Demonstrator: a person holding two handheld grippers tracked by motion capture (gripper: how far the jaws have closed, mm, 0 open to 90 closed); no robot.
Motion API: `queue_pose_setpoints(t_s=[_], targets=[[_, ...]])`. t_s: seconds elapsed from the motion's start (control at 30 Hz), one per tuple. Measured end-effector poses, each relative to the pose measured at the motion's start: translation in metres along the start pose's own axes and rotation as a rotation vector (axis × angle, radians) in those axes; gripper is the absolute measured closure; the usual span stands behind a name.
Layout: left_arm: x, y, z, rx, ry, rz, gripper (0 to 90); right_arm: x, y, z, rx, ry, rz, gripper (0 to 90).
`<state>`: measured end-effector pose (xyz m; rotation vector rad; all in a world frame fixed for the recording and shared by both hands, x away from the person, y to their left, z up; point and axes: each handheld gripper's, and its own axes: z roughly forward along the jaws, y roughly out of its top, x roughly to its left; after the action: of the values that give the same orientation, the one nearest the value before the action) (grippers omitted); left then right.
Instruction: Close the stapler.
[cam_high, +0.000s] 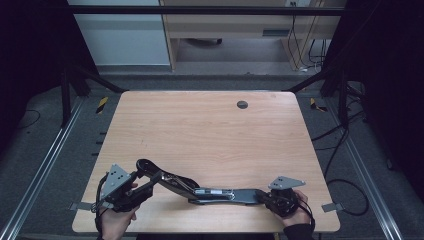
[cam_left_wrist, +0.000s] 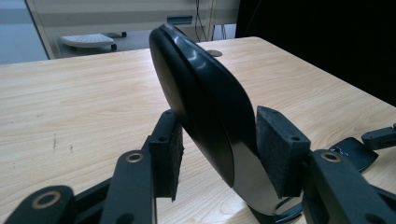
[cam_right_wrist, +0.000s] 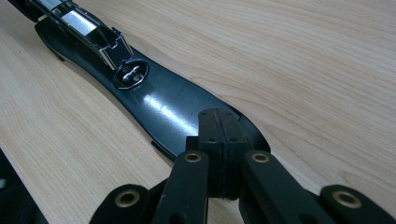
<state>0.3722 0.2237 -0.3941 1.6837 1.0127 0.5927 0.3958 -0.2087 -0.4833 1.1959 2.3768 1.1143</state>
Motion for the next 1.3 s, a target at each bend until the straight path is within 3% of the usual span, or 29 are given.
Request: queue_pose_setpoints(t_s=[0.33, 1.3], targets=[[-0.001, 0.0, 0.0, -0.002, 0.007, -0.012, 53.0, 0.001, 0.0, 0.002, 0.019, -0.003, 0.002, 90.0], [-0.011, 0.006, 0.0, -0.009, 0.012, 0.008, 54.1, 0.001, -0.001, 0.006, 0.028, -0.001, 0.007, 90.0]])
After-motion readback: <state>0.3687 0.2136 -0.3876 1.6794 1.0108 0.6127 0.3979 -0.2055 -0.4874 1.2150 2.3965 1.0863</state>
